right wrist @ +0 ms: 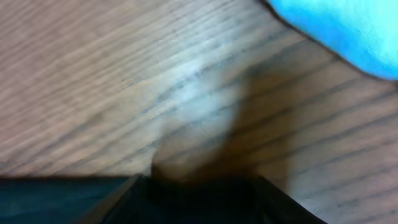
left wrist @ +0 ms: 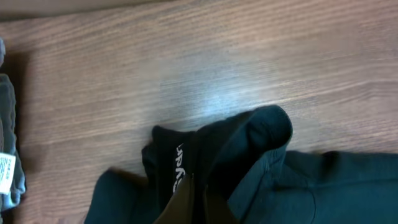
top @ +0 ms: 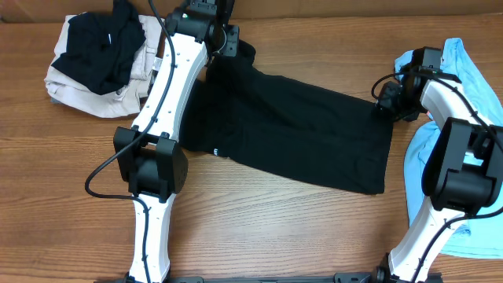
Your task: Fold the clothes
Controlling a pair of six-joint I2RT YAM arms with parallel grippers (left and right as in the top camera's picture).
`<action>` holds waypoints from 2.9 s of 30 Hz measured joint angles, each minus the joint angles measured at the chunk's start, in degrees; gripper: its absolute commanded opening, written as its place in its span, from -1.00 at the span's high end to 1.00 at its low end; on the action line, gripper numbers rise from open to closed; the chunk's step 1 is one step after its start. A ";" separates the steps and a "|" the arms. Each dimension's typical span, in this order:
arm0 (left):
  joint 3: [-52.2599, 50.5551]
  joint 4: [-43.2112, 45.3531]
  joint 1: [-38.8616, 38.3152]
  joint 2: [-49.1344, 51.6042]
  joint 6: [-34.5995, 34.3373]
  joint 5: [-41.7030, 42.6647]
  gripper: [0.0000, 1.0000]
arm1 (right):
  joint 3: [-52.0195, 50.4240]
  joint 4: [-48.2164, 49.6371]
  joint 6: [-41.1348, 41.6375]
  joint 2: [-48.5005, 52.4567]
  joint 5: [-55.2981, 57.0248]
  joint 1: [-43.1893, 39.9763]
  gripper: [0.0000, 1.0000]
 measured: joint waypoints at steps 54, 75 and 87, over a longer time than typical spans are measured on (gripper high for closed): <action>-10.43 -32.44 1.40 -3.15 -0.68 -2.43 0.92 | -3.61 -34.77 -4.79 -13.44 -12.63 -4.61 0.89; -13.53 -28.72 7.13 -3.23 -2.62 -5.84 -1.00 | -15.87 -22.56 -4.28 -13.55 -9.79 -4.39 -0.58; 20.17 -36.39 8.94 -4.98 -2.54 2.19 -1.00 | -23.71 -15.08 -3.85 -16.52 -11.41 -4.22 -0.08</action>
